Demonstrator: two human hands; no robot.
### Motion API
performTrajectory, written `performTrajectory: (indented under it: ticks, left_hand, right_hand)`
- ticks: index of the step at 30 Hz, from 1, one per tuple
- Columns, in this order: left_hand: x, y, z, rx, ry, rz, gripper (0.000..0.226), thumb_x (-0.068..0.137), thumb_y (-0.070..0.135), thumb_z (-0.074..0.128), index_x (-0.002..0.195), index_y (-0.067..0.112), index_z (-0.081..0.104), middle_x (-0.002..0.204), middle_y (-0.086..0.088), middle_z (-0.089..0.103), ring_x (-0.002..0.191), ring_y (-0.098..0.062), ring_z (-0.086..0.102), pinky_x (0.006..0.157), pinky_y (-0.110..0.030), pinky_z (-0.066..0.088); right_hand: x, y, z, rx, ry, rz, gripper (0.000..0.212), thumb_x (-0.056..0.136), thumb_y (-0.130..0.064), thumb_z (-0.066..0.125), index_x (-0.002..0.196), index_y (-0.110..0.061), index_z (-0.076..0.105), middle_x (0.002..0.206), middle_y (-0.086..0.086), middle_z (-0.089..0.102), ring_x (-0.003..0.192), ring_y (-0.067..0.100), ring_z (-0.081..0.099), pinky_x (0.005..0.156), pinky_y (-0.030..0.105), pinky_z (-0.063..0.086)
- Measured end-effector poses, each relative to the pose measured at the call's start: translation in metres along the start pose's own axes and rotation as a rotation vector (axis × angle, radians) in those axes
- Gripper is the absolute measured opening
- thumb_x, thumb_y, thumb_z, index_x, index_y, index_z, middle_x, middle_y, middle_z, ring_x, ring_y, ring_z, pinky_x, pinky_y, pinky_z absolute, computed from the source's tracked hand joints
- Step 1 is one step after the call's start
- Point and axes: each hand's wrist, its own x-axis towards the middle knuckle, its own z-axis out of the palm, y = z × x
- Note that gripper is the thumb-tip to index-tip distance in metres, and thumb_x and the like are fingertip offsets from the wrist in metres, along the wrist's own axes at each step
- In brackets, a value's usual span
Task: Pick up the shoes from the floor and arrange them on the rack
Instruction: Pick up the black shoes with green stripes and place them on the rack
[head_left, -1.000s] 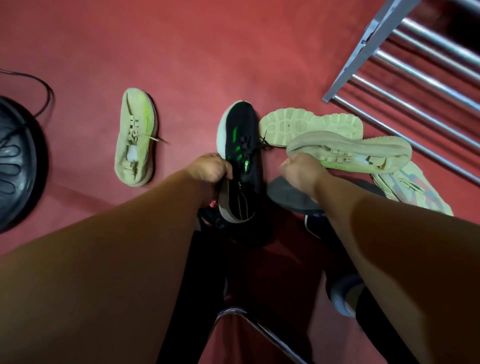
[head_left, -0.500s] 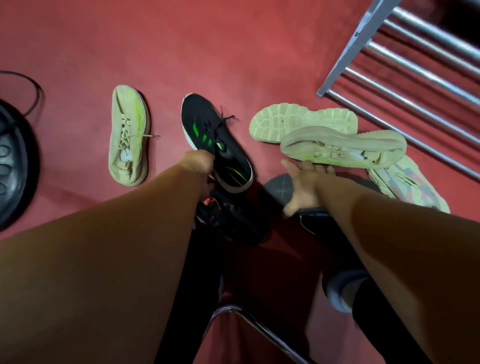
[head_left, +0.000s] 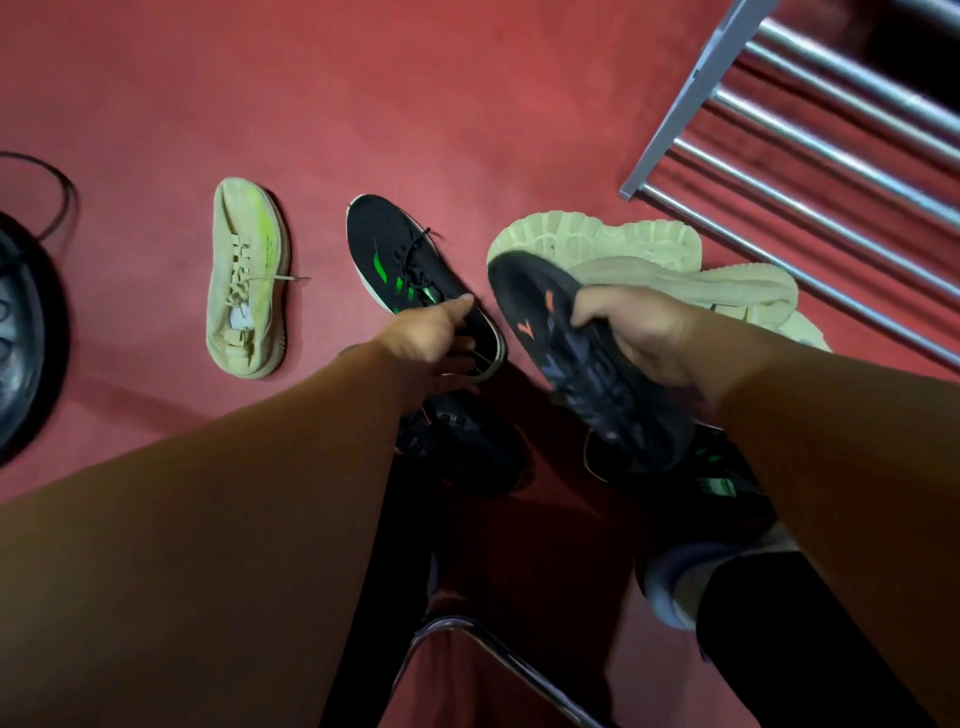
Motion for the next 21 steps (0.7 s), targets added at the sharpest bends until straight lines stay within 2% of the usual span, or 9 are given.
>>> performTrajectory:
  ticks: [2, 4, 6, 8, 11, 15, 16, 19, 21]
  left_hand:
    - [-0.005, 0.002, 0.002, -0.037, -0.121, -0.007, 0.055, 0.091, 0.061, 0.058, 0.117, 0.013, 0.061, 0.112, -0.011, 0.066, 0.094, -0.027, 0.061, 0.095, -0.043, 0.052]
    - [-0.01, 0.005, 0.006, -0.066, -0.253, -0.012, 0.055, 0.087, 0.066, 0.059, 0.109, 0.016, 0.065, 0.106, -0.01, 0.068, 0.096, -0.028, 0.061, 0.101, -0.045, 0.049]
    - [-0.014, 0.004, 0.008, -0.083, -0.327, -0.023, 0.051, 0.088, 0.06, 0.063, 0.107, 0.014, 0.071, 0.106, -0.012, 0.07, 0.099, -0.031, 0.062, 0.094, -0.043, 0.053]
    - [-0.016, 0.001, 0.009, -0.068, -0.369, -0.062, 0.049, 0.088, 0.05, 0.068, 0.118, 0.012, 0.071, 0.115, -0.013, 0.072, 0.105, -0.033, 0.066, 0.09, -0.041, 0.056]
    - [-0.017, -0.005, 0.008, 0.011, -0.411, -0.082, 0.031, 0.089, 0.031, 0.07, 0.115, 0.015, 0.072, 0.117, -0.009, 0.073, 0.107, -0.029, 0.069, 0.095, -0.041, 0.055]
    - [-0.012, -0.007, 0.004, -0.007, -0.354, -0.037, 0.032, 0.088, 0.013, 0.066, 0.119, 0.009, 0.07, 0.115, -0.013, 0.074, 0.109, -0.033, 0.069, 0.095, -0.043, 0.055]
    - [-0.012, -0.005, 0.003, -0.023, -0.327, -0.023, 0.029, 0.089, 0.013, 0.063, 0.116, 0.007, 0.071, 0.111, -0.014, 0.075, 0.102, -0.034, 0.071, 0.091, -0.043, 0.056]
    - [-0.01, 0.0, -0.006, -0.129, -0.196, 0.033, 0.027, 0.088, 0.011, 0.053, 0.076, 0.005, 0.076, 0.075, -0.014, 0.074, 0.061, -0.027, 0.071, 0.063, -0.034, 0.06]
    - [-0.003, 0.002, -0.018, -0.223, -0.107, 0.044, 0.025, 0.084, 0.016, 0.054, 0.084, 0.005, 0.077, 0.081, -0.015, 0.075, 0.064, -0.028, 0.071, 0.062, -0.037, 0.062]
  right_hand:
    - [-0.002, -0.007, 0.004, 0.237, -0.04, -0.018, 0.054, 0.086, -0.024, 0.044, 0.131, -0.002, 0.064, 0.123, 0.025, 0.07, 0.111, 0.044, 0.068, 0.095, 0.055, 0.056]
    - [-0.003, -0.013, 0.01, 0.32, -0.068, -0.055, 0.056, 0.09, -0.023, 0.036, 0.136, -0.004, 0.061, 0.129, 0.024, 0.067, 0.119, 0.043, 0.064, 0.096, 0.053, 0.056]
    - [-0.002, -0.016, 0.016, 0.39, -0.073, -0.068, 0.057, 0.089, -0.025, 0.037, 0.135, -0.004, 0.063, 0.129, 0.023, 0.068, 0.12, 0.042, 0.065, 0.099, 0.054, 0.055]
    - [-0.002, -0.018, 0.021, 0.447, -0.051, -0.072, 0.055, 0.09, -0.025, 0.037, 0.13, -0.002, 0.067, 0.124, 0.02, 0.071, 0.113, 0.038, 0.069, 0.095, 0.051, 0.057]
    - [-0.001, -0.02, 0.024, 0.502, -0.01, -0.089, 0.053, 0.095, -0.028, 0.037, 0.128, -0.001, 0.068, 0.122, 0.018, 0.072, 0.112, 0.036, 0.07, 0.097, 0.05, 0.056]
    - [0.008, -0.017, 0.03, 0.443, 0.083, -0.07, 0.048, 0.1, -0.038, 0.043, 0.131, -0.011, 0.067, 0.124, 0.01, 0.074, 0.117, 0.033, 0.068, 0.103, 0.05, 0.053]
    - [0.011, -0.017, 0.032, 0.406, 0.105, -0.059, 0.047, 0.1, -0.039, 0.044, 0.131, -0.014, 0.067, 0.123, 0.009, 0.074, 0.117, 0.033, 0.069, 0.102, 0.048, 0.053]
    - [0.016, -0.013, 0.038, 0.263, 0.137, 0.009, 0.041, 0.101, -0.039, 0.045, 0.121, -0.012, 0.068, 0.116, 0.012, 0.075, 0.103, 0.032, 0.073, 0.093, 0.042, 0.057]
    - [0.019, -0.004, 0.043, 0.1, 0.112, 0.088, 0.03, 0.101, -0.032, 0.047, 0.107, -0.009, 0.066, 0.113, 0.015, 0.071, 0.093, 0.031, 0.071, 0.082, 0.039, 0.058]
